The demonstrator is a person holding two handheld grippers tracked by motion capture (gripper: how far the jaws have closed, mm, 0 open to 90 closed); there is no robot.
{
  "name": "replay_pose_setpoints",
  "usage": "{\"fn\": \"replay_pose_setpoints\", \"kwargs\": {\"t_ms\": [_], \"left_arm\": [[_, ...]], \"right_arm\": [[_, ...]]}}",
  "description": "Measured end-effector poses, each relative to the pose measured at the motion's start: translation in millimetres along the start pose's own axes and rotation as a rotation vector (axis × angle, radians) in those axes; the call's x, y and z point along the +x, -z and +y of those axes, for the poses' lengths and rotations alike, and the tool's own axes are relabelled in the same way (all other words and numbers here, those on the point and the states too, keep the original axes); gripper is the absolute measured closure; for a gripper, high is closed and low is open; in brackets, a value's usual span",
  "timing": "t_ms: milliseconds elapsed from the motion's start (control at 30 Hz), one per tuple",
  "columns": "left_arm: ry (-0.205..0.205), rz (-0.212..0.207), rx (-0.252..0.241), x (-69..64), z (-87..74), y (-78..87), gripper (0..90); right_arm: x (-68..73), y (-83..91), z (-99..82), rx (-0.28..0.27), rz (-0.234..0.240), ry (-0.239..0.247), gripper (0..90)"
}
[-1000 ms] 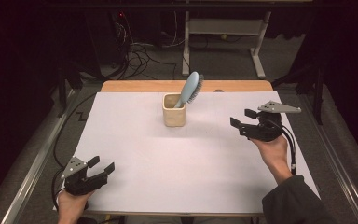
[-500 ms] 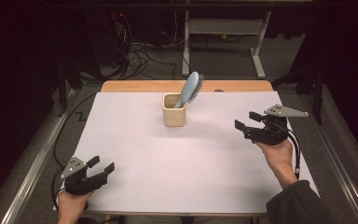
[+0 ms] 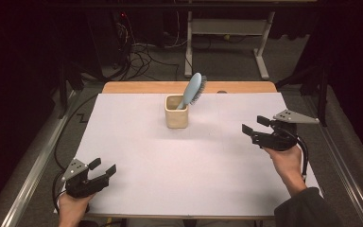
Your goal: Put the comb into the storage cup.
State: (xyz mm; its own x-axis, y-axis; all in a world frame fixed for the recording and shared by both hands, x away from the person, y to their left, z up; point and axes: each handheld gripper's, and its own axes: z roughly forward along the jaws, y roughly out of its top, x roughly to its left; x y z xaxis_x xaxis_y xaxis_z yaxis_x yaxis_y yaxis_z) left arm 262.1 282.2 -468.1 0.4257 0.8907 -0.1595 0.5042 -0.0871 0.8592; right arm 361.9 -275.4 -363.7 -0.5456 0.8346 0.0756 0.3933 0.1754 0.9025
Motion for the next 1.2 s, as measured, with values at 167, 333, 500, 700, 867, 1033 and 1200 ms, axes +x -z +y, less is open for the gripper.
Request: {"fn": "replay_pose_setpoints", "kwargs": {"t_ms": [167, 333, 500, 700, 867, 1033, 1200], "left_arm": [[-0.003, -0.002, 0.0, -1.2, 0.3, 0.3, 31.2], [-0.003, -0.001, 0.0, -1.1, 0.3, 0.4, 31.2], [-0.002, 0.0, -0.001, -0.9, 0.2, 0.4, 31.2], [-0.001, 0.0, -0.002, -1.0, 0.3, 0.5, 31.2], [-0.002, -0.001, -0.002, -1.1, 0.3, 0.5, 31.2], [-0.001, -0.001, -0.003, -1.1, 0.3, 0.4, 31.2], [-0.001, -0.002, -0.002, -1.3, 0.3, 0.3, 31.2]], "right_arm": [[-3.0, 3.7, -1.9, -0.002, -0.008, -0.007, 29.7], [-4.9, 7.2, -3.5, -0.006, -0.012, -0.01, 29.5], [-5.6, 10.0, -5.6, -0.01, -0.012, -0.015, 29.1], [-6.8, 13.6, -8.5, -0.014, -0.021, -0.015, 28.2], [-8.5, 16.3, -11.3, -0.013, -0.025, -0.017, 28.0], [-10.0, 20.4, -14.6, -0.017, -0.028, -0.018, 27.8], [-11.4, 25.4, -16.7, -0.027, -0.031, -0.027, 27.7]]}}
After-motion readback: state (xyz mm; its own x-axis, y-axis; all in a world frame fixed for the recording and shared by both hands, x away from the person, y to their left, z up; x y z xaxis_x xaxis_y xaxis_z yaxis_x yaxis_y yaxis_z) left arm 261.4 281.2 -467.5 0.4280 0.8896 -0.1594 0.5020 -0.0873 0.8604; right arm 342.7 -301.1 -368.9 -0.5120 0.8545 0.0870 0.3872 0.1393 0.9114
